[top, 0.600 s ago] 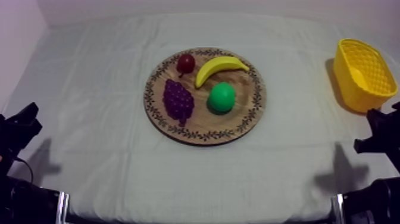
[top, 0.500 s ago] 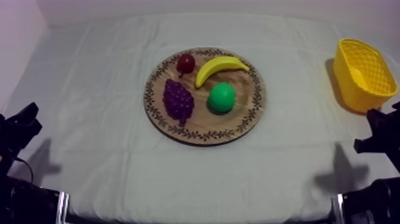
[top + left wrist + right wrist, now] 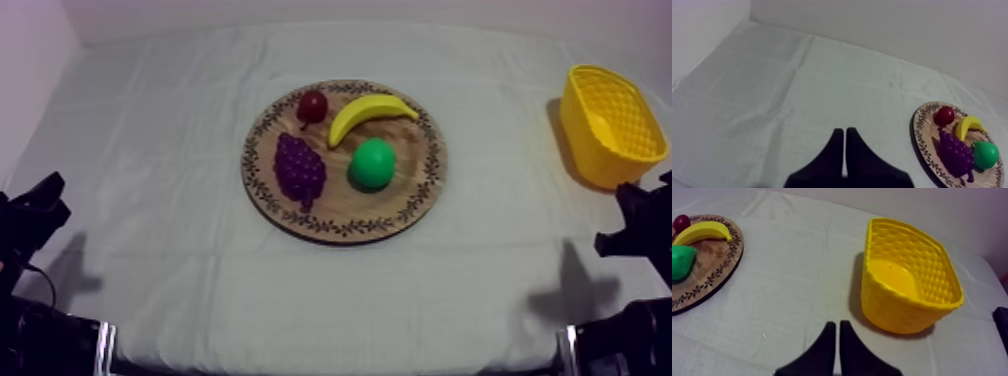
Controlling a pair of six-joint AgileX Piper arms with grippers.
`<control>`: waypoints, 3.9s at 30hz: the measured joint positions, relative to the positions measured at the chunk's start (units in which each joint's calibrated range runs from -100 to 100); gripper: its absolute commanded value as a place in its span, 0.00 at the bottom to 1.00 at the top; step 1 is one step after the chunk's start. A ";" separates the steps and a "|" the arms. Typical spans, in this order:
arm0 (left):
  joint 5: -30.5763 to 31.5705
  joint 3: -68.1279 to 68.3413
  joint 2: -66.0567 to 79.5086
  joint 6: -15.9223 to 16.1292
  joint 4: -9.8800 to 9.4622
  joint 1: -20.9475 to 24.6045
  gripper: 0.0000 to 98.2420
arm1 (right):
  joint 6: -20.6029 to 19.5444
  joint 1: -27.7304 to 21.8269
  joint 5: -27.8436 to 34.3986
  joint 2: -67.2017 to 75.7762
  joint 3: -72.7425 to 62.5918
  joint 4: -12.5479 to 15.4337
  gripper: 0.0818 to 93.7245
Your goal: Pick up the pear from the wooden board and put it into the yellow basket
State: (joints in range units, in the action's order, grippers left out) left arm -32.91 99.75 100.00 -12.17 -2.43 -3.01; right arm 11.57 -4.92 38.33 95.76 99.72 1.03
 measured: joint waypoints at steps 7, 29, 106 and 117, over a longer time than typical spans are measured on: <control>0.00 0.00 0.00 0.00 0.00 0.00 0.00 | 0.03 0.00 0.00 0.00 0.00 0.00 0.00; 0.00 0.00 0.00 0.00 0.00 0.00 0.00 | -3.36 -0.60 -1.96 0.00 -0.16 0.72 0.02; 0.00 0.00 0.00 0.00 0.00 0.00 0.00 | -22.25 23.97 33.98 -99.59 -84.25 10.70 0.89; 0.00 0.00 0.00 0.00 0.00 0.00 0.00 | -22.69 24.92 34.14 -111.69 -89.48 13.15 0.97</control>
State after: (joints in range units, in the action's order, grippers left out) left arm -32.91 99.75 100.00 -12.17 -2.43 -3.01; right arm -11.12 20.00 72.48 -15.93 10.24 14.19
